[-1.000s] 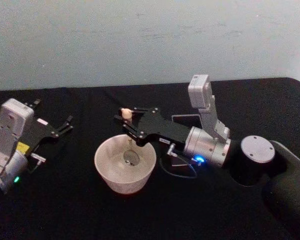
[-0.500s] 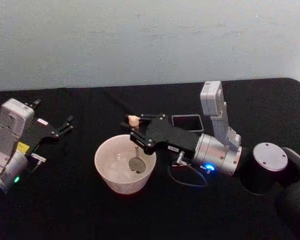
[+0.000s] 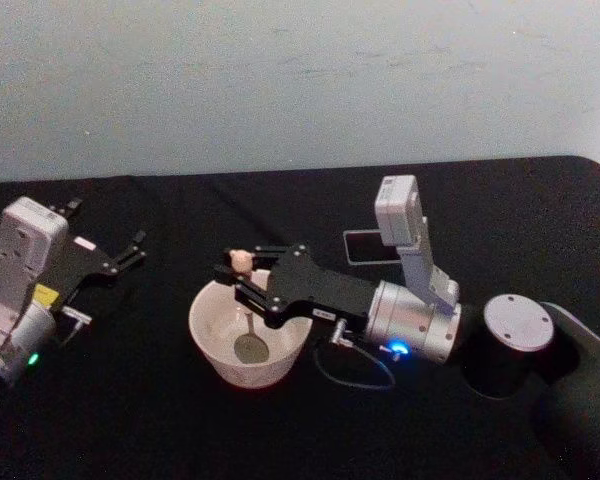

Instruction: Pick up the stirring spoon with one hand, stir inside the cup, then place it back in its original position.

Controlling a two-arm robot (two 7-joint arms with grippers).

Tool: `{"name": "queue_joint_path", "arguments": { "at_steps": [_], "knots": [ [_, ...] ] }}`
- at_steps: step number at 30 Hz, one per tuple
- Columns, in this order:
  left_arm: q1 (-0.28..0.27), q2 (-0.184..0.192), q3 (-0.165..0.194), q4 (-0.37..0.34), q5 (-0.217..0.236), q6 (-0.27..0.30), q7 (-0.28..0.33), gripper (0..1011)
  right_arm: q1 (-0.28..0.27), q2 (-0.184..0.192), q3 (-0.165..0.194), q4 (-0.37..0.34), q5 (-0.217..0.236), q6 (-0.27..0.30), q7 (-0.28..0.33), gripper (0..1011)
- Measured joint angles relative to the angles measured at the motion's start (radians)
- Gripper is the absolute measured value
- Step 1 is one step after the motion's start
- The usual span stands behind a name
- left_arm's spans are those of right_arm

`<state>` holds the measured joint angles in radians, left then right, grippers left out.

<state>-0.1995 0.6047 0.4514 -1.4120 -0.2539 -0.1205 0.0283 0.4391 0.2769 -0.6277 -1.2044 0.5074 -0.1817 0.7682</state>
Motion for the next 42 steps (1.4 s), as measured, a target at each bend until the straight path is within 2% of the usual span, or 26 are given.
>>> {"name": "queue_joint_path", "arguments": {
  "at_steps": [12,21,32,42],
  "knots": [
    [0.000,0.000,0.000,0.000,0.000,0.000,0.000,1001,0.046,-0.052,-0.009,0.077,-0.015,-0.018,-0.012,208],
    [0.000,0.000,0.000,0.000,0.000,0.000,0.000,1001,0.073,-0.075,0.007,0.127,-0.023,-0.029,-0.028,208],
    [0.000,0.000,0.000,0.000,0.000,0.000,0.000,1001,0.069,-0.058,0.034,0.120,-0.028,-0.033,-0.040,208],
    [0.000,0.000,0.000,0.000,0.000,0.000,0.000,1001,0.029,-0.019,0.055,0.056,-0.019,-0.021,-0.044,208]
  ]
}}
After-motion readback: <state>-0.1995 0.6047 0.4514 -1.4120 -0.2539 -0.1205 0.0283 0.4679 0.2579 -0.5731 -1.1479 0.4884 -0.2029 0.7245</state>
